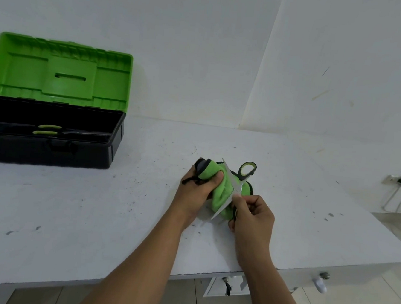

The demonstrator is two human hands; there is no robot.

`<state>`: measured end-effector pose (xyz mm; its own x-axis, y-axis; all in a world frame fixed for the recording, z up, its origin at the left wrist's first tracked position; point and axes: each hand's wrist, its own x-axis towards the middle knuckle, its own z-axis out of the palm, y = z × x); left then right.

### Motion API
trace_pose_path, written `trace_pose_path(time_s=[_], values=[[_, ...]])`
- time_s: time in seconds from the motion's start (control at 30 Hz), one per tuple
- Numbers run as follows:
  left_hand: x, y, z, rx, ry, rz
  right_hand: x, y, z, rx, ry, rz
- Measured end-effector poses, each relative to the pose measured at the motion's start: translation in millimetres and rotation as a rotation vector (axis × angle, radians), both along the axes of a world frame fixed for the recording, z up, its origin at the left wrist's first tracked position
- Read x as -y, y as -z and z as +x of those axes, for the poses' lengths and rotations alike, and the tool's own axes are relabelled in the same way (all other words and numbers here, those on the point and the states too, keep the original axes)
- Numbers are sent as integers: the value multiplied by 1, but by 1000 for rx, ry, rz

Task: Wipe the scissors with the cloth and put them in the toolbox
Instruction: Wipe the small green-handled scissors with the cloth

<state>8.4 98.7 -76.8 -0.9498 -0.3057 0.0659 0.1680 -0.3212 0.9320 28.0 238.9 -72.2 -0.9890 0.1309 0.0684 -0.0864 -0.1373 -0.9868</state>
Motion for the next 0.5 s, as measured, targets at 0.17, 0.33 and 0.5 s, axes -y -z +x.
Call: trace_pose_path(time_s=[0.17, 0.33, 0.5], values=[[-1, -6, 3, -10, 7, -14, 2, -2, 1, -27, 30, -26], [-2, -2, 2, -3, 135, -35, 3, 0, -1, -35, -9, 65], [0, 2, 0, -35, 215, -79, 4, 2, -2, -58, -3, 164]])
